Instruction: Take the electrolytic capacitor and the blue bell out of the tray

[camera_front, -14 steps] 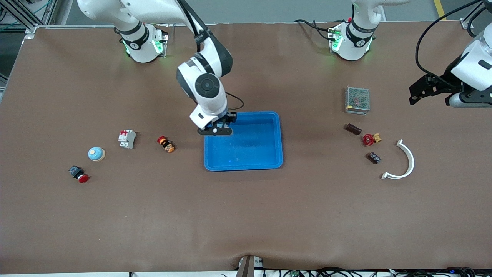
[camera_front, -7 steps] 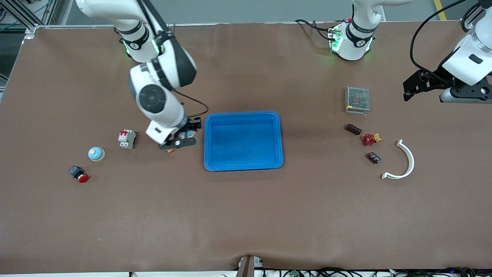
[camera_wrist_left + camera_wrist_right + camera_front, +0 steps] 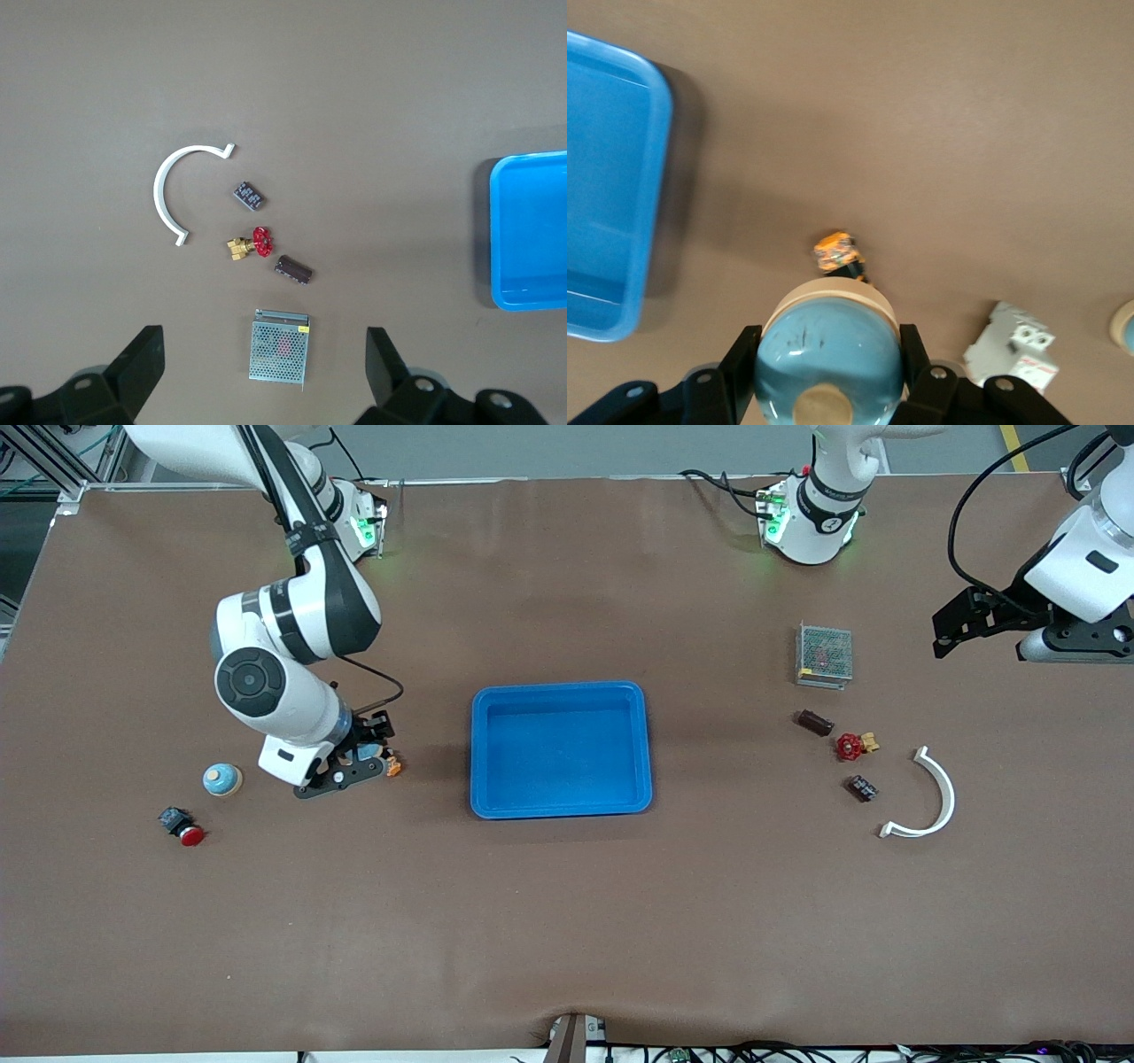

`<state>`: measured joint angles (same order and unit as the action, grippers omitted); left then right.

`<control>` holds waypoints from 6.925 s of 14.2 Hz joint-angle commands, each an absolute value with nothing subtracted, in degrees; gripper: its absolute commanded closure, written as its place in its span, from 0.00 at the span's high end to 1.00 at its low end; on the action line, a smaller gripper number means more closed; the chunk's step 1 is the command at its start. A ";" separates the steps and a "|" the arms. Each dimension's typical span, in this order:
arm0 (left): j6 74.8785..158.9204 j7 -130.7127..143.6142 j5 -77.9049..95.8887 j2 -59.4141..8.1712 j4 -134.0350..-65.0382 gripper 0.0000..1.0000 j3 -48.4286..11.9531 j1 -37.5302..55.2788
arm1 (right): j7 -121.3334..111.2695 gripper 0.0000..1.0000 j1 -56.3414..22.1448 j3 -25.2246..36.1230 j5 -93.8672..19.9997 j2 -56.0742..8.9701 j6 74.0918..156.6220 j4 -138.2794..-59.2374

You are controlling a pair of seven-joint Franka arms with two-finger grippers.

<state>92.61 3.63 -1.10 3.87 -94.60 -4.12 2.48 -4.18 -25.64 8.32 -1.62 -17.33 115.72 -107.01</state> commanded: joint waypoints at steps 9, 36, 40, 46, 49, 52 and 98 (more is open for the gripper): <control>91.93 6.68 -0.53 4.22 -94.04 1.00 -4.04 2.64 | -20.21 0.38 -17.05 7.38 -0.18 -16.52 134.44 -119.87; 91.41 6.23 -1.05 3.78 -93.69 1.00 -4.13 2.64 | -24.61 1.00 -13.89 7.21 -0.35 -26.99 153.83 -123.32; 91.41 5.72 -1.05 3.69 -93.69 1.00 -4.13 2.55 | -21.20 1.00 -14.50 7.21 -0.97 -23.48 139.69 -118.40; 91.41 5.80 -1.05 3.60 -93.69 1.00 -4.13 2.55 | -10.75 1.00 -18.53 7.12 -0.18 -14.17 122.29 -115.93; 91.41 5.27 -1.05 3.60 -93.78 1.00 -4.04 2.46 | -6.08 1.00 -19.95 7.12 -0.09 -6.71 113.14 -115.49; 90.45 5.27 -1.05 3.69 -93.69 1.00 -3.96 2.55 | -4.49 1.00 -19.60 7.21 -0.09 2.08 104.96 -115.40; 86.75 3.52 -1.32 3.87 -90.97 1.00 -3.78 1.93 | -9.40 1.00 -2.02 8.96 1.76 0.44 94.66 -88.33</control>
